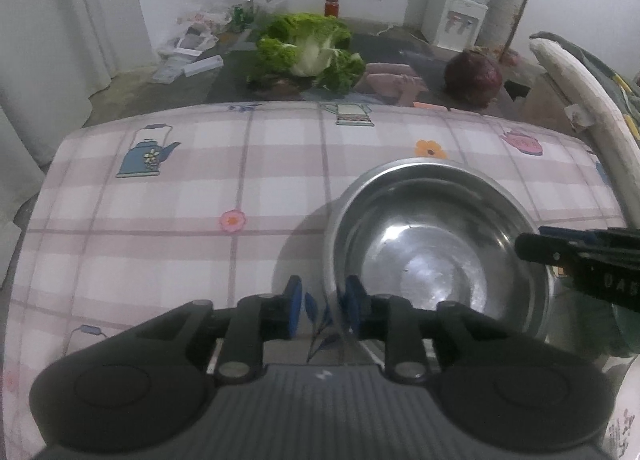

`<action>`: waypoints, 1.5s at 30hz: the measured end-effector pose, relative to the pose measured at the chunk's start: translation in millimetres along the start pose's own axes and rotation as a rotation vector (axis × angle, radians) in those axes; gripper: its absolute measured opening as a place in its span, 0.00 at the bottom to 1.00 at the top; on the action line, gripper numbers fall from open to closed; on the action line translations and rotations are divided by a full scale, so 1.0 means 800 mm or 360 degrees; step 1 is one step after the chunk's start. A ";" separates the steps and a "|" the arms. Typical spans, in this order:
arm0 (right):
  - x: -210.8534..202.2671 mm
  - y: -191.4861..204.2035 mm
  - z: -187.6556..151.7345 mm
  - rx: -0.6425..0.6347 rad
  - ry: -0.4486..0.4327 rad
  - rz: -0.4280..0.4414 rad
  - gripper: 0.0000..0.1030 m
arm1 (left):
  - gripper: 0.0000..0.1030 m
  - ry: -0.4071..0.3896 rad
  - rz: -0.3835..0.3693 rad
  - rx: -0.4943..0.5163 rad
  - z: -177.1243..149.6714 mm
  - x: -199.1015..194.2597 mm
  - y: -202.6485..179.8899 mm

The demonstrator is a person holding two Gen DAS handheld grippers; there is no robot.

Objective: Organize plates and bowls
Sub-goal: 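Reach the right tool to the dark green bowl and grasp its rim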

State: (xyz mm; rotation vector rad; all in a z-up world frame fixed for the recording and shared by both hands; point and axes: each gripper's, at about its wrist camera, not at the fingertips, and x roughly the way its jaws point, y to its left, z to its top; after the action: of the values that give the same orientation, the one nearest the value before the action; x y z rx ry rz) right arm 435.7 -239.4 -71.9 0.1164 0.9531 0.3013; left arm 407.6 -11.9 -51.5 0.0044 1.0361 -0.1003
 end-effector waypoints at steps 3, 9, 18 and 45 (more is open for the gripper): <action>-0.004 0.000 0.000 0.0017 0.0004 0.0012 0.25 | 0.31 -0.0028 0.0023 0.0008 -0.001 -0.008 0.001; -0.041 -0.005 -0.002 0.0036 -0.0077 0.0041 0.46 | 0.45 -0.0125 0.0033 0.0038 -0.001 -0.038 -0.006; -0.146 -0.050 -0.022 0.0093 -0.0217 0.0032 0.57 | 0.71 -0.0262 -0.0128 0.0274 -0.006 -0.091 -0.070; -0.118 -0.216 -0.110 0.0524 -0.0011 0.0064 0.13 | 0.16 0.0060 -0.0320 0.0499 -0.028 -0.005 -0.266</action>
State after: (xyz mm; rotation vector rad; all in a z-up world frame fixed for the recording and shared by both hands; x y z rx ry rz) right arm 347.6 -435.6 -88.6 0.4383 0.9887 0.1787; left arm 368.0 -222.4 -49.9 0.1874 1.0479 -0.4463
